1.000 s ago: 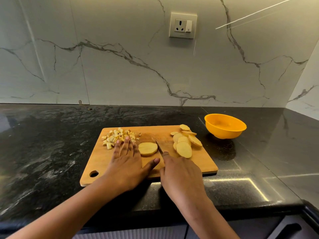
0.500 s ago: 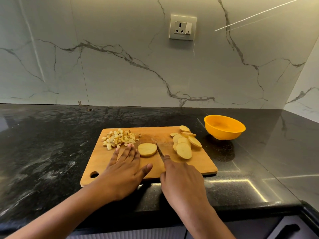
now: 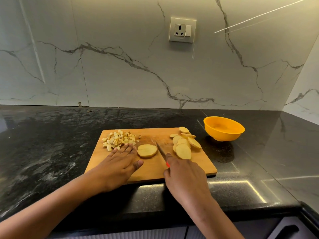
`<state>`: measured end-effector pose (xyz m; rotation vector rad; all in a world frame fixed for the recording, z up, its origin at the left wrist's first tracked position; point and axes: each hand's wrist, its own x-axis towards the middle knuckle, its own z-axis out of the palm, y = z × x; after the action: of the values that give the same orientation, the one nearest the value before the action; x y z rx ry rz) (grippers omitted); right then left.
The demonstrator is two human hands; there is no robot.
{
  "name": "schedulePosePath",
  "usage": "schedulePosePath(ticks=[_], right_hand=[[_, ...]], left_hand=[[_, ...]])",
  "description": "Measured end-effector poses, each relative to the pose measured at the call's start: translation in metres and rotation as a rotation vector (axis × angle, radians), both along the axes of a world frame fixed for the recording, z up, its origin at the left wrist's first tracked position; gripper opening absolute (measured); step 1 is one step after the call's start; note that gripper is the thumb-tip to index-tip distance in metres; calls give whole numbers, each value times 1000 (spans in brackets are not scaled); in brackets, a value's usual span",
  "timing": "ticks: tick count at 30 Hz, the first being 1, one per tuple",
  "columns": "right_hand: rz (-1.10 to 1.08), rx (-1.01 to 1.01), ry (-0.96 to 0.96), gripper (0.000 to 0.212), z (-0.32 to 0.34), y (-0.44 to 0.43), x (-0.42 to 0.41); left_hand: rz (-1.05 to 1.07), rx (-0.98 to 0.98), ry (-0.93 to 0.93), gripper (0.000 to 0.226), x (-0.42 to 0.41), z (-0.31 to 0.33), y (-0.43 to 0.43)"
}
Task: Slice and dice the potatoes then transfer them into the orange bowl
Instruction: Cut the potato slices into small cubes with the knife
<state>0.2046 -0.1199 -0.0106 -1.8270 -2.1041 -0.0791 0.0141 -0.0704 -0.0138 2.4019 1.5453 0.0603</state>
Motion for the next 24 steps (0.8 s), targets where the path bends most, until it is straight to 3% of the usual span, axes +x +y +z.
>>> schedulePosePath(ticks=[4, 12, 24], right_hand=[[-13, -12, 19, 48, 1, 4, -1], [10, -3, 9, 49, -1, -1, 0], [6, -31, 15, 47, 4, 5, 3]], left_hand=[[-27, 87, -36, 70, 3, 6, 22], [-198, 201, -85, 119, 3, 8, 44], [-141, 258, -136, 122, 4, -2, 44]])
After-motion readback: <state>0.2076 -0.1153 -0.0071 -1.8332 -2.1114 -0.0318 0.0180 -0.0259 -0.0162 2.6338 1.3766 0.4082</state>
